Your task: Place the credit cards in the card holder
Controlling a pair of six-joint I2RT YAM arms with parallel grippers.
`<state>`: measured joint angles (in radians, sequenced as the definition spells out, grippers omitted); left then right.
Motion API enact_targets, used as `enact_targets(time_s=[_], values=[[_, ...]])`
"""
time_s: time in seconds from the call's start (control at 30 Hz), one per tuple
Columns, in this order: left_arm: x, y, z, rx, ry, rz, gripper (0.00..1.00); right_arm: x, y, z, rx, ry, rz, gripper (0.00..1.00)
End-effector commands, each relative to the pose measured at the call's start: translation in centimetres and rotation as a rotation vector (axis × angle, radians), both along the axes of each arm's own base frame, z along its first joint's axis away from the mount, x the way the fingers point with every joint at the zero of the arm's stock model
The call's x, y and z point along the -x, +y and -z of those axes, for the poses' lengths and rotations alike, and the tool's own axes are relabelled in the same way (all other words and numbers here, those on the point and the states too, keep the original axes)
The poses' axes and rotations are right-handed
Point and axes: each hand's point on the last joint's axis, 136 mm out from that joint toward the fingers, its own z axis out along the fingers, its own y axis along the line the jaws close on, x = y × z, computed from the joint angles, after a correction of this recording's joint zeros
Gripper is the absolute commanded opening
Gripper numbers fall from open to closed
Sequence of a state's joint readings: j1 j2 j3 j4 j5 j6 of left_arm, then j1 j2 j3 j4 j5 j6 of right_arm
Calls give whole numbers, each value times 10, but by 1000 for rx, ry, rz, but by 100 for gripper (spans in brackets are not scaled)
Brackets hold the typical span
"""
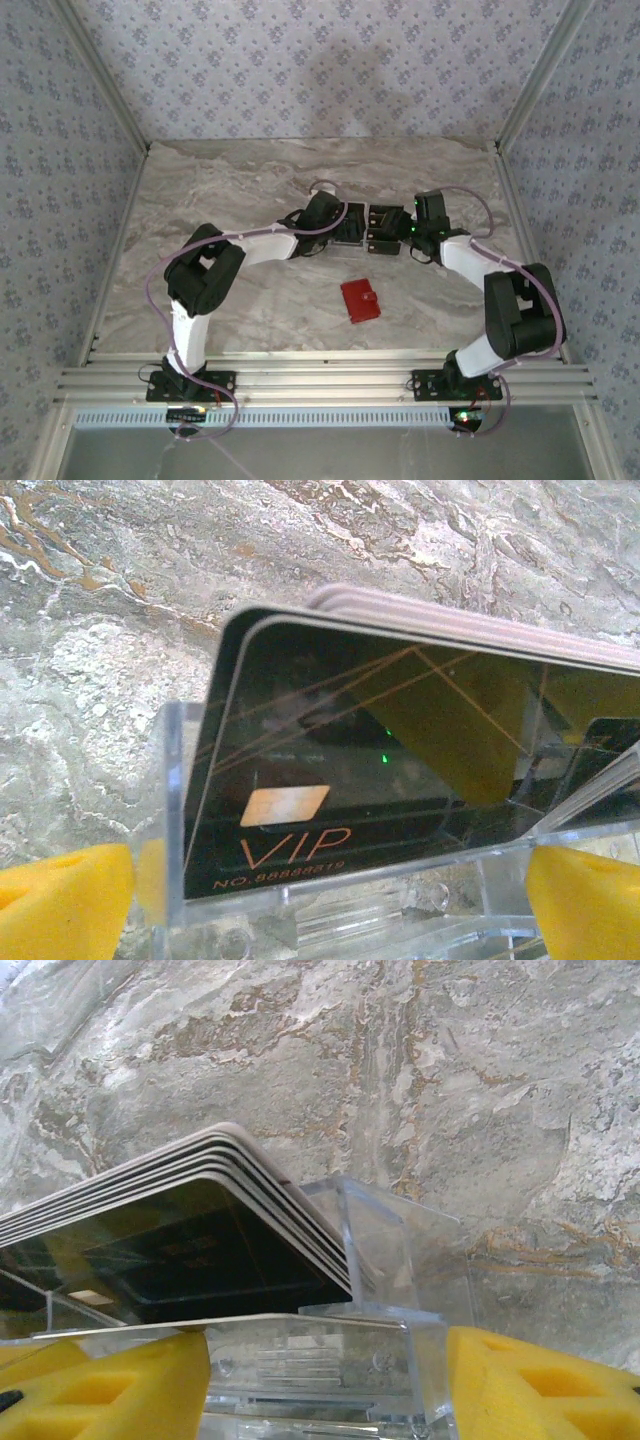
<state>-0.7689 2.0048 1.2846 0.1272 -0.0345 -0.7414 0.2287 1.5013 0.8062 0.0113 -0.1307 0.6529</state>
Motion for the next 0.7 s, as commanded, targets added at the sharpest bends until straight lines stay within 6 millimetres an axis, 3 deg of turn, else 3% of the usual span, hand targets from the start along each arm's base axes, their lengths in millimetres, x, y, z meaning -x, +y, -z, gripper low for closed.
enact_targets(time_s=[0.0,0.43,0.67], values=[[9,-3,-21,19,-24,29,100,7,8,-18,-32,-30,-49,65],[14,8,-45,9,-36,69,100,25,8,-21,-41,-12,-65,65],[19,14,-61,-3,-53,77,100,36,11,-35,-49,-23,-82,66]])
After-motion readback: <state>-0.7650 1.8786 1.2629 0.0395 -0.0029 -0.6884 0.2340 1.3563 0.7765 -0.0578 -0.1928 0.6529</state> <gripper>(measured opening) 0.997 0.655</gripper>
